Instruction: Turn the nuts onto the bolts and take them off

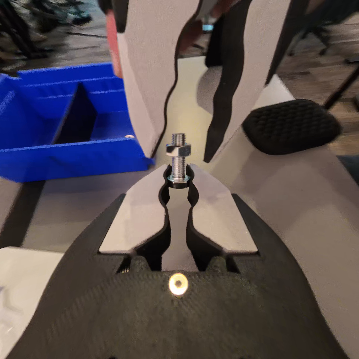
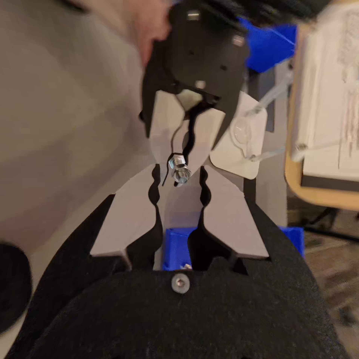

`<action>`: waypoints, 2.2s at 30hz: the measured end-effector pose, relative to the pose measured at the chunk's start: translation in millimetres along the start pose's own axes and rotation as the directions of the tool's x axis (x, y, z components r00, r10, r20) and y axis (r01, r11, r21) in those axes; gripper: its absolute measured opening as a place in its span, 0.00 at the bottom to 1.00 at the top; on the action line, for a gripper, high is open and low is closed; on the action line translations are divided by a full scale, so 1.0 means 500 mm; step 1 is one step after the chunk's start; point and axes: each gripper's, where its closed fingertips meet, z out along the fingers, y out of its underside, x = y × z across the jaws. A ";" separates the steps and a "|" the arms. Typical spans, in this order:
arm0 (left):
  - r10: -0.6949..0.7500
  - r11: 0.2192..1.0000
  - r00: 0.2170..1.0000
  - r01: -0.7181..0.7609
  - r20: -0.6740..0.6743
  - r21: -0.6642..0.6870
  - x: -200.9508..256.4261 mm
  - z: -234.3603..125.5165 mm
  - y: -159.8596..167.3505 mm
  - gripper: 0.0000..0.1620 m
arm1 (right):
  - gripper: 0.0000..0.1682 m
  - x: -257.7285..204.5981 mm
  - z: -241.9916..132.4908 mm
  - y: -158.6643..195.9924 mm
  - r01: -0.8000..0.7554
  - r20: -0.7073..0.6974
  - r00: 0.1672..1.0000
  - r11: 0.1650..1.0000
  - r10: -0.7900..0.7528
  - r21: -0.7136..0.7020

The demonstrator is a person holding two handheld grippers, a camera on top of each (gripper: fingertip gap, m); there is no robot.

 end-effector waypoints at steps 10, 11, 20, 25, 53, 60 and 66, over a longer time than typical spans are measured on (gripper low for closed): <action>0.243 0.963 0.858 -0.157 0.452 -0.221 -0.081 -0.007 0.000 0.09 | 0.21 0.025 -0.004 0.039 -0.829 0.264 0.558 0.509 0.787 0.232; 0.251 0.960 0.847 -0.158 0.469 -0.230 -0.082 -0.006 -0.002 0.09 | 0.21 0.020 0.001 0.040 -0.836 0.275 0.547 0.498 0.791 0.230; 0.278 0.949 0.852 -0.172 0.444 -0.264 -0.072 0.009 0.007 0.09 | 0.12 0.008 0.013 0.036 -0.773 0.227 0.631 0.578 0.742 0.261; 0.196 0.968 0.930 -0.135 0.309 -0.210 -0.043 0.021 0.012 0.09 | 0.12 -0.010 0.013 0.035 -0.576 0.125 0.817 0.795 0.563 0.192; 0.056 0.995 0.997 -0.052 0.044 -0.085 0.013 0.083 0.043 0.09 | 0.20 -0.049 -0.007 0.071 -0.725 0.136 0.689 0.677 0.712 0.127; 0.173 0.974 0.959 -0.133 0.226 -0.182 -0.011 0.093 0.043 0.09 | 0.11 -0.069 0.030 0.097 -0.869 0.212 0.493 0.467 0.844 0.163; 0.180 0.971 0.961 -0.139 0.209 -0.193 -0.006 0.096 0.045 0.09 | 0.11 -0.074 0.029 0.094 -0.785 0.162 0.619 0.599 0.768 0.160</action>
